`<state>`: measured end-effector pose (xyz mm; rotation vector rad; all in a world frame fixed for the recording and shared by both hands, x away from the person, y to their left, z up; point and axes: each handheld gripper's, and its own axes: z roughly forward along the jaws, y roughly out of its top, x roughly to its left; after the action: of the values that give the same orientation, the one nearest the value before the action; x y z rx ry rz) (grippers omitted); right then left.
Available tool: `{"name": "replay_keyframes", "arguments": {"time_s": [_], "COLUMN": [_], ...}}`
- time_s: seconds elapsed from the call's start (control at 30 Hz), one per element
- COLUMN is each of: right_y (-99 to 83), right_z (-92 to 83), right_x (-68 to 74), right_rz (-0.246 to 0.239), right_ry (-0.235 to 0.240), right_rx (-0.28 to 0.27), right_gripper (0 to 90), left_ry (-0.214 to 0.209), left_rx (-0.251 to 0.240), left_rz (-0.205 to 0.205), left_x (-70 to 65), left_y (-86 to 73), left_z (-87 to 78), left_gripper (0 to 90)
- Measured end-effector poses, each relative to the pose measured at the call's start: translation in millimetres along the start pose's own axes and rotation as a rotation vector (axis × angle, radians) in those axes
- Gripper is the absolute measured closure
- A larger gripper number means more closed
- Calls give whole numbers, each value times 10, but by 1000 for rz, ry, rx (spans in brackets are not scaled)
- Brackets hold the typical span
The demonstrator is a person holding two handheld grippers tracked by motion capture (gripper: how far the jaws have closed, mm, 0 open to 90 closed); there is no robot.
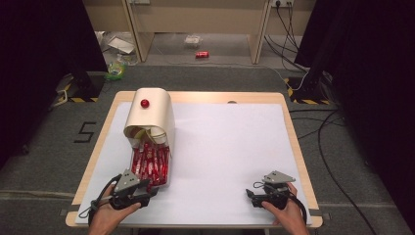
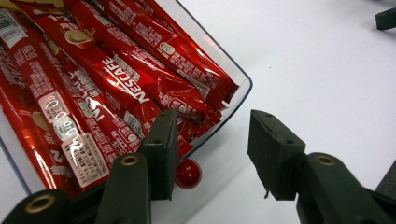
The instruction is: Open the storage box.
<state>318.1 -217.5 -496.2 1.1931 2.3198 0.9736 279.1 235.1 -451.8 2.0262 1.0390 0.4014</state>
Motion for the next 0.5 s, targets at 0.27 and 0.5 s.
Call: {"name": "replay_keyframes", "arguments": {"time_s": [0.27,0.5], "right_y": [0,1], "right_z": [0,0], "right_x": [0,1], "right_rz": [0,1], "right_ry": [0,0], "right_rx": [0,0], "right_gripper": [137,137], "left_ry": [-10,29], "left_rx": [17,-13], "left_rz": [-10,-28], "left_x": [-11,38], "left_y": [14,42], "left_z": [-27,-54], "left_gripper": [528,504]}}
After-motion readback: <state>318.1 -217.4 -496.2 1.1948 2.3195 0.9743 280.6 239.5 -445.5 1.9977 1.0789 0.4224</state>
